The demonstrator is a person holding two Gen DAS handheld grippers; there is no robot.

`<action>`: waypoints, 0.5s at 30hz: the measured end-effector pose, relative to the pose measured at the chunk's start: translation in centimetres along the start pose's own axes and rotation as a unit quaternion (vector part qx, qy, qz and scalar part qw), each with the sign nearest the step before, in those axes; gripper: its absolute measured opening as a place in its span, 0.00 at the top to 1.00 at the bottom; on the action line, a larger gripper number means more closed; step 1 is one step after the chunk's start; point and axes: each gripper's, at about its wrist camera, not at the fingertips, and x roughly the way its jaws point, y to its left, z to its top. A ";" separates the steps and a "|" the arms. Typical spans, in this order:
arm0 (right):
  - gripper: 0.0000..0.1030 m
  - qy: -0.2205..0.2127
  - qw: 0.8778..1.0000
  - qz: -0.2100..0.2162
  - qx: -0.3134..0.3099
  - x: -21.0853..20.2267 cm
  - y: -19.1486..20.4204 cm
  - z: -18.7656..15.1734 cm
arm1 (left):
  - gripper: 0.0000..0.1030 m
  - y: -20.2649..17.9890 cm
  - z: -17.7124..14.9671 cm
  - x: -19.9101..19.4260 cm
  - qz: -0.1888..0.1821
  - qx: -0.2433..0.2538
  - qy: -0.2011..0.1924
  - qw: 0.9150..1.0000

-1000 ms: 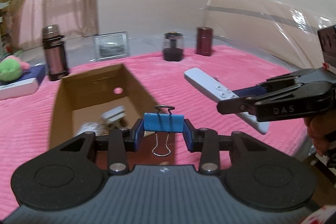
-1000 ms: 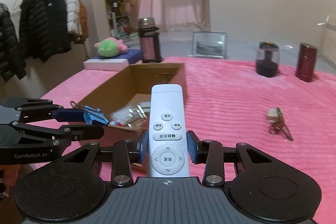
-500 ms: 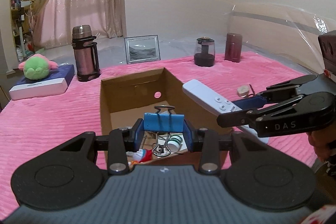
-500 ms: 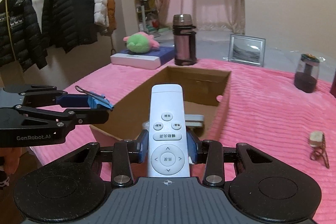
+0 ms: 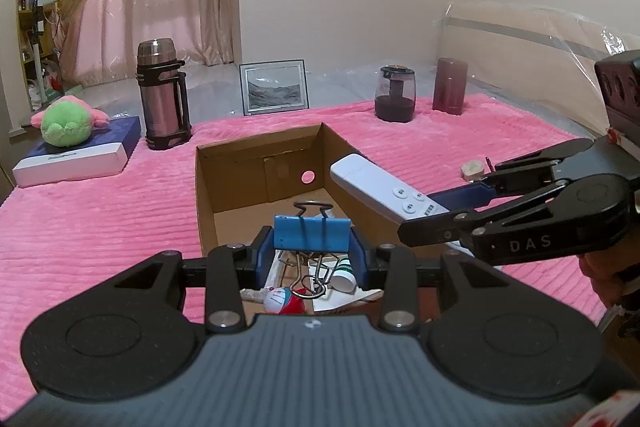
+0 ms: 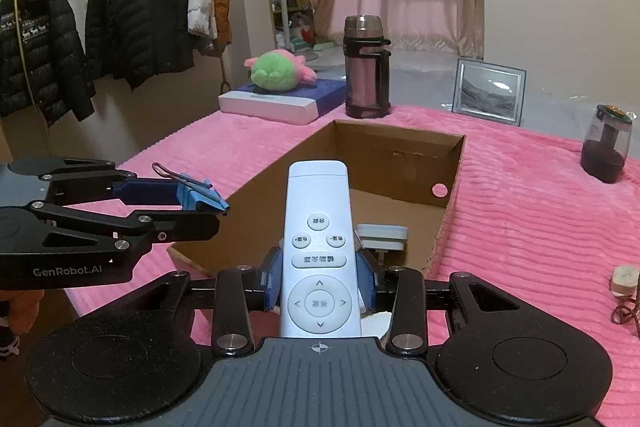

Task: Organize rigid objects
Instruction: 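Carry the white remote and blue binder clip with both tools over the cardboard box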

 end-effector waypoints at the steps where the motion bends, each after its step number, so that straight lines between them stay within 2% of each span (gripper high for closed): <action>1: 0.66 0.002 1.000 -0.001 0.000 0.2 -0.2 0.0 | 0.67 0.1 0.1 0.2 -0.002 0.000 0.001 1.000; 8: 0.66 0.010 1.000 -0.010 -0.001 2.0 -2.0 1.6 | 0.67 1.5 1.2 2.9 -0.012 0.012 0.016 1.000; 15: 0.66 0.033 0.999 -0.016 -0.033 5.5 -3.6 4.1 | 0.67 4.0 3.3 7.4 -0.021 0.037 0.043 0.998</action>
